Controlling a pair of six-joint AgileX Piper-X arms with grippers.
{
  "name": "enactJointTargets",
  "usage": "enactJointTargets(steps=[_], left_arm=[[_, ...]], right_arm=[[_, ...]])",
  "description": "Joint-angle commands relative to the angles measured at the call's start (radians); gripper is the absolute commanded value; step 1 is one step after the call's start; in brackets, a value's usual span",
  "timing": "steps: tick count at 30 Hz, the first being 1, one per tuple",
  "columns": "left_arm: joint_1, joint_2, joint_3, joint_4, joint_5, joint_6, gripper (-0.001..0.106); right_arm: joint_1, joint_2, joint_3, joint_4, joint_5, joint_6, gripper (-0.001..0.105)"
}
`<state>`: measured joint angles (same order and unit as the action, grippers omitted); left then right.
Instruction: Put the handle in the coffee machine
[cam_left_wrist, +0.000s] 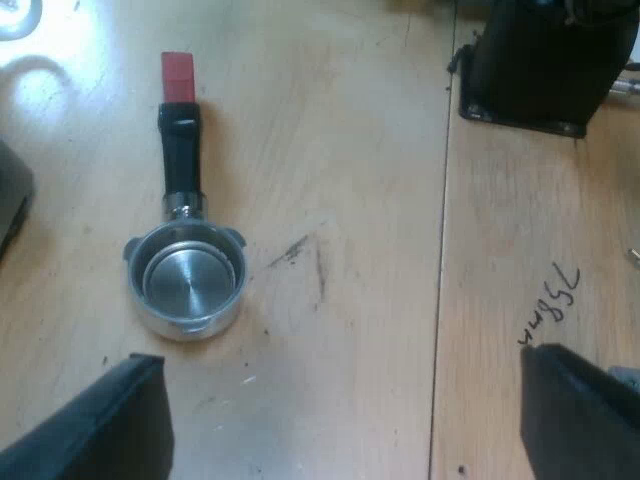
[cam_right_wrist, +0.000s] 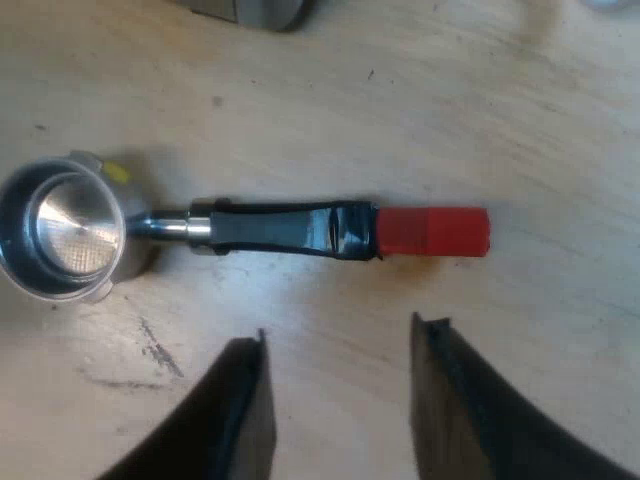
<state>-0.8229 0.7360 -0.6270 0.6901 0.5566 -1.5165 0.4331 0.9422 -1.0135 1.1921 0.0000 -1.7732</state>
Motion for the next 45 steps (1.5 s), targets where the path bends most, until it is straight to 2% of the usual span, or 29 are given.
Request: enactJointTargets(steps=[1,3,4,16,23,29,32,42,45], left_arm=[[0.000,0.010,-0.007,-0.021,-0.006,-0.013,0.074],[0.000,0.025,-0.007,-0.021,-0.006,-0.013,0.074],[0.000,0.028,-0.007,-0.021,-0.006,-0.013,0.074],[0.000,0.062,-0.007,-0.015,-0.006,-0.013,0.074],[0.000,0.062,-0.007,-0.013,-0.006,-0.013,0.074],[0.000,0.062,-0.007,-0.006,-0.006,-0.013,0.074],[0.000,0.062,-0.007,-0.006,-0.006,-0.013,0.074],[0.000,0.062,-0.007,-0.006,-0.006,-0.020,0.074],[0.000,0.062,-0.007,-0.006,-0.030,-0.020,0.074]], right_arm=[[0.002,0.030,-0.009,-0.014,0.000,-0.003,0.017],[0.002,0.072,-0.009,-0.023,0.000,-0.003,0.002],[0.002,0.083,-0.009,-0.027,0.000,-0.003,0.000],[0.002,0.252,-0.007,-0.158,0.000,-0.007,0.000],[0.000,0.363,-0.001,-0.224,0.037,-0.049,0.000],[-0.002,0.387,0.037,-0.278,0.041,-0.055,0.000],[-0.032,0.406,0.098,-0.337,0.049,-0.055,0.000],[-0.061,0.475,0.103,-0.376,0.047,-0.066,0.000],[-0.061,0.505,0.103,-0.386,0.047,-0.066,0.000]])
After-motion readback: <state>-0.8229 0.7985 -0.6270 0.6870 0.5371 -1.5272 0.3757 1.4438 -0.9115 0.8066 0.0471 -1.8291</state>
